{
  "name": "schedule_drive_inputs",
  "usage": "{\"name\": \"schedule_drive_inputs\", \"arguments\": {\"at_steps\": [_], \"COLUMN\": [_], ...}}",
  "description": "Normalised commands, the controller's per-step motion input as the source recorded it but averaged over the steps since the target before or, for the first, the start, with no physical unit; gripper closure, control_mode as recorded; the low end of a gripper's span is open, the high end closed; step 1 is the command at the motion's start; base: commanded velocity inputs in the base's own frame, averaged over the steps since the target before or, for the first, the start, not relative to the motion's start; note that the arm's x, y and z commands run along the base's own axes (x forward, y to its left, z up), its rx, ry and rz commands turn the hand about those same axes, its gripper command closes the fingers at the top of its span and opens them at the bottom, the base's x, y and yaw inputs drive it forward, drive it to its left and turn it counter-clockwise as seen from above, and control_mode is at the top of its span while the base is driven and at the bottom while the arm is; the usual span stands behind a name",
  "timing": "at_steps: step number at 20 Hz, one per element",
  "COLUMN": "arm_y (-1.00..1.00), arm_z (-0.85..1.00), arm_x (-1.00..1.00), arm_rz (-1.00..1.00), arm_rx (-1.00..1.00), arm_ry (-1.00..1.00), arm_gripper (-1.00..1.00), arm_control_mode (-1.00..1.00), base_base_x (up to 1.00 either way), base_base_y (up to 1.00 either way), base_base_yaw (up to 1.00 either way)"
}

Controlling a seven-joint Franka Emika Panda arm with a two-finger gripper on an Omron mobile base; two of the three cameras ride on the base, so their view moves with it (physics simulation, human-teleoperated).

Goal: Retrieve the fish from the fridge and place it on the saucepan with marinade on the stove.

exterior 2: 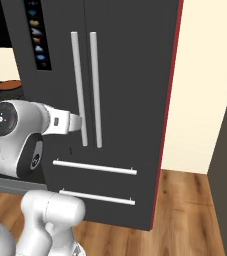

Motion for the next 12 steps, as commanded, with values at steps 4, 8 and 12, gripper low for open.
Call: {"name": "schedule_drive_inputs", "arguments": {"at_steps": [4,8,12], "arm_y": [0.00,0.00,0.00], "arm_z": [0.00,0.00,0.00], "arm_x": [0.36,0.39,0.43], "arm_rz": [0.00,0.00,0.00], "arm_rx": [0.01,0.00,0.00], "arm_ry": [0.00,0.00,0.00], "arm_gripper": [-1.00,-1.00,-1.00], "arm_control_mode": [-1.00,-1.00,-1.00], "base_base_x": [0.00,0.00,0.00], "base_base_y": [0.00,0.00,0.00], "base_base_yaw": [0.00,0.00,0.00]}}
